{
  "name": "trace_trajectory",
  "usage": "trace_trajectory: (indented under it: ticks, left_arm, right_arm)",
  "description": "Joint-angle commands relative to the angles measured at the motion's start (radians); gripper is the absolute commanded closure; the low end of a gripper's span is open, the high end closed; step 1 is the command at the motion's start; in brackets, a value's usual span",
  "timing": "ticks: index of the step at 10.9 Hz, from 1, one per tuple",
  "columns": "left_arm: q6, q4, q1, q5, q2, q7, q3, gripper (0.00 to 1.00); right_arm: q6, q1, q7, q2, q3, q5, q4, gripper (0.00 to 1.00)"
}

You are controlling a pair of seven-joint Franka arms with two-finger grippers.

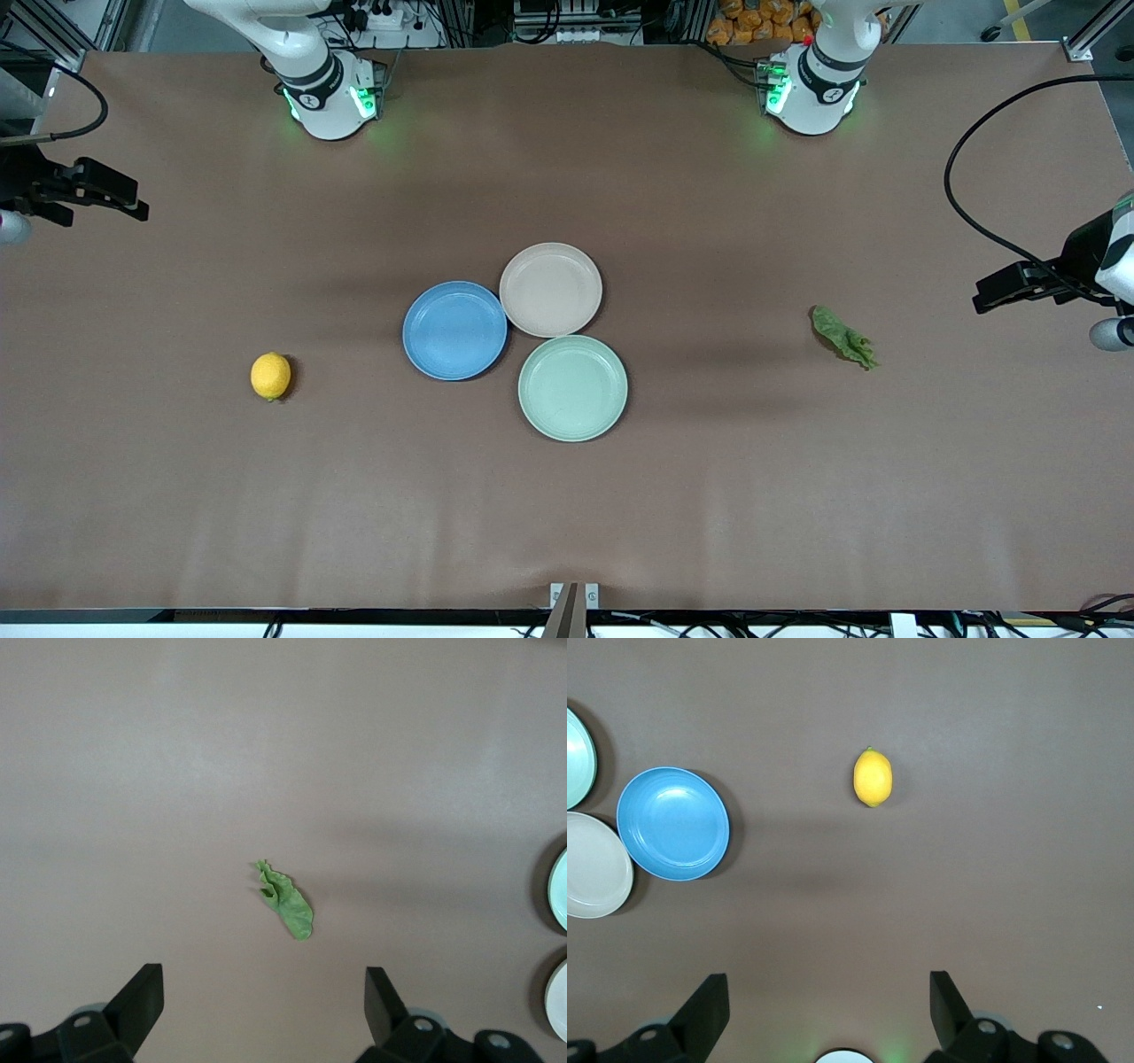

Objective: Pick lemon and lettuce from blue and beige plates

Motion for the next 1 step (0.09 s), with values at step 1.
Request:
trace_trajectory:
  ticks: [1]
  left_arm:
    - [-0.010, 0.001, -0.001, 0.018, -0.012, -0.024, -0.006, 0.00]
  right_arm:
    - [0.007, -0.001, 0.007, -0.011, 0.006, -0.016, -0.012, 0.00]
